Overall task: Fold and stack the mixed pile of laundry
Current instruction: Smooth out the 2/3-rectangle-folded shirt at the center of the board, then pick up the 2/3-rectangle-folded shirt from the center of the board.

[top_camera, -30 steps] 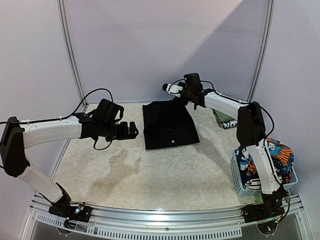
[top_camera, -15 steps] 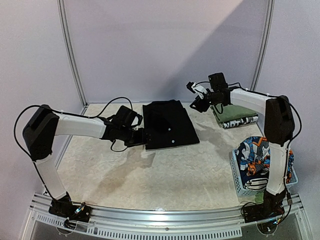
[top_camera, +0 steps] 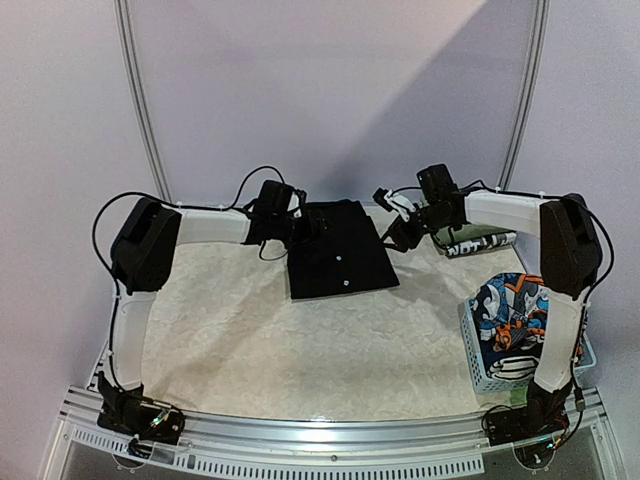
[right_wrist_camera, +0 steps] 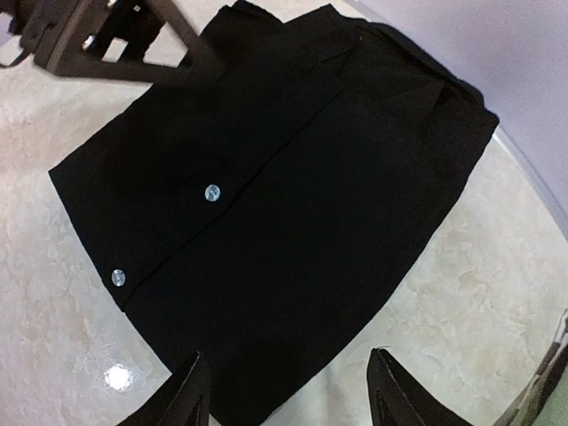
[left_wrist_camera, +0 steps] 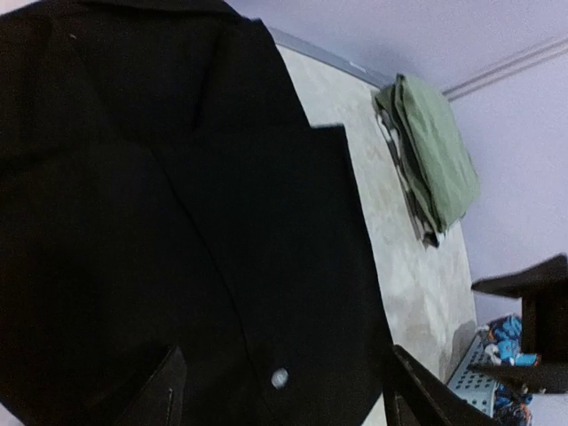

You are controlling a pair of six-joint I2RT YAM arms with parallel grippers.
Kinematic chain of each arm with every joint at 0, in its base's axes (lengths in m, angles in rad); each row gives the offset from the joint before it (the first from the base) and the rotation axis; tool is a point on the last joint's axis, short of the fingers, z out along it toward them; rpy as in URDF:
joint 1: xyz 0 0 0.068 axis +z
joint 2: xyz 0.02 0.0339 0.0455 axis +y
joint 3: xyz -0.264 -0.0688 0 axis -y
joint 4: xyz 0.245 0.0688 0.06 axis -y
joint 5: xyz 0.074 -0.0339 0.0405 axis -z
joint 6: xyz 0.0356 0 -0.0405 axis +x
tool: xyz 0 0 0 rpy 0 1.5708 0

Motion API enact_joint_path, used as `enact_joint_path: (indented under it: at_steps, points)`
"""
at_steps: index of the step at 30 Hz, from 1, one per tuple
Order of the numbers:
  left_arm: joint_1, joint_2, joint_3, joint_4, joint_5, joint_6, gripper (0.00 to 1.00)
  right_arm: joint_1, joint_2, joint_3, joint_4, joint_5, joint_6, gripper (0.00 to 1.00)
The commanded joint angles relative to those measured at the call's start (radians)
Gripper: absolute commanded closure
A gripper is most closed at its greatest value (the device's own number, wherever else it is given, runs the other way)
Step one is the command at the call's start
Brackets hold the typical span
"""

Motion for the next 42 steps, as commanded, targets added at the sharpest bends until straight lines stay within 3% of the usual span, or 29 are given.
enact_joint_path:
  at_steps: [1,6,11,14,19,22,26,32,36,42]
  points:
    - [0.066,0.1,0.139,-0.101,0.008,-0.06,0.23,-0.001,0.091,0.088,-0.131,-0.042,0.057,0.38]
    - [0.037,-0.076,0.029,-0.157,-0.069,0.084,0.17,0.023,0.083,0.042,-0.237,-0.065,-0.132,0.42]
    - [-0.056,-0.303,-0.109,-0.33,-0.283,0.43,0.09,0.1,-0.018,-0.135,-0.178,0.074,-0.497,0.43]
    - [-0.117,-0.416,-0.235,-0.363,-0.405,0.616,0.08,0.114,-0.028,-0.168,-0.133,0.126,-0.628,0.45]
    - [-0.206,-0.546,-0.396,-0.389,-0.476,0.931,0.15,0.118,0.02,-0.146,-0.099,0.2,-0.717,0.49]
    - [-0.208,-0.541,-0.398,-0.448,-0.481,1.067,0.21,0.119,0.041,-0.156,-0.078,0.222,-0.773,0.5]
    - [-0.211,-0.495,-0.416,-0.397,-0.41,1.232,0.26,0.119,0.076,-0.162,-0.053,0.261,-0.814,0.51]
    - [-0.213,-0.318,-0.313,-0.463,-0.389,1.356,0.45,0.117,0.106,-0.169,-0.01,0.282,-0.834,0.61]
    - [-0.214,-0.254,-0.294,-0.445,-0.368,1.366,0.4,0.113,0.121,-0.201,0.046,0.305,-0.838,0.63]
    - [-0.216,-0.183,-0.292,-0.385,-0.453,1.382,0.37,0.105,0.121,-0.226,0.086,0.312,-0.841,0.64]
